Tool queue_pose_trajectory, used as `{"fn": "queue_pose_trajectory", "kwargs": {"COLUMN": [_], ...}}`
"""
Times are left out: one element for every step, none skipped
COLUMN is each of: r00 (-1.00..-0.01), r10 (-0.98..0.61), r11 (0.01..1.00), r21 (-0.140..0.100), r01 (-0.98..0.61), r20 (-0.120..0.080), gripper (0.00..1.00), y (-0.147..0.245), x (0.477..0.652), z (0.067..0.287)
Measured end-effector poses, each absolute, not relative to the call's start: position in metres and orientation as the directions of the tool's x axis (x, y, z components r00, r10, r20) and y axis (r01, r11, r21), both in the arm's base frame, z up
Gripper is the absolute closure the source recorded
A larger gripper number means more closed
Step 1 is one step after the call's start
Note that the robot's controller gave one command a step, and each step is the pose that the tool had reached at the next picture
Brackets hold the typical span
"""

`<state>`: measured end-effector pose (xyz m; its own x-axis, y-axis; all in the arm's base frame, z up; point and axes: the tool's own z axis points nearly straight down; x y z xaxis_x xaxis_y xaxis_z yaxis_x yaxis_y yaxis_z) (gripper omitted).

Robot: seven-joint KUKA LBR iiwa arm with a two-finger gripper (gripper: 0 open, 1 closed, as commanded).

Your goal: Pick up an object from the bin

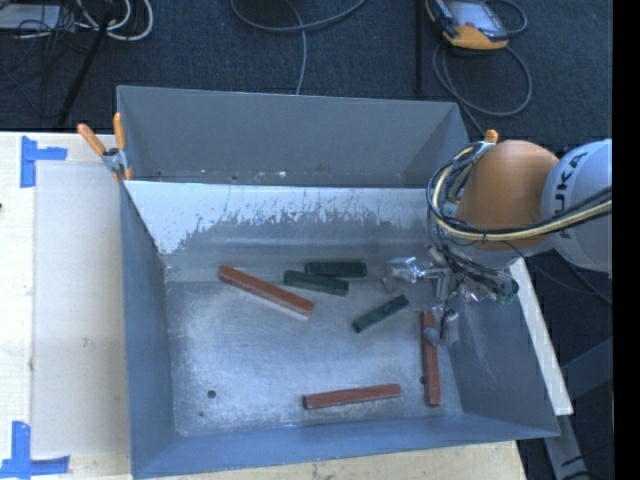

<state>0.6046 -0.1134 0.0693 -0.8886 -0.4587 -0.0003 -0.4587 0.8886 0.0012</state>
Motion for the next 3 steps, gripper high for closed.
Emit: {"fn": "queue_pose_trajectory", "kwargs": {"r00": [-0.851, -0.851, -0.807], "r10": [-0.525, -0.525, -0.591], "r11": [0.851, 0.851, 0.807], "r21": [0.002, 0.001, -0.007], "r01": [-0.525, -0.525, -0.591], "r20": [-0.001, -0.001, -0.008], "gripper": [0.0, 1.0, 1.0], "y": [-0.066, -0.067, -0.085], "x": [0.606, 0.607, 0.595], "z": [0.07, 0.07, 0.235]}}
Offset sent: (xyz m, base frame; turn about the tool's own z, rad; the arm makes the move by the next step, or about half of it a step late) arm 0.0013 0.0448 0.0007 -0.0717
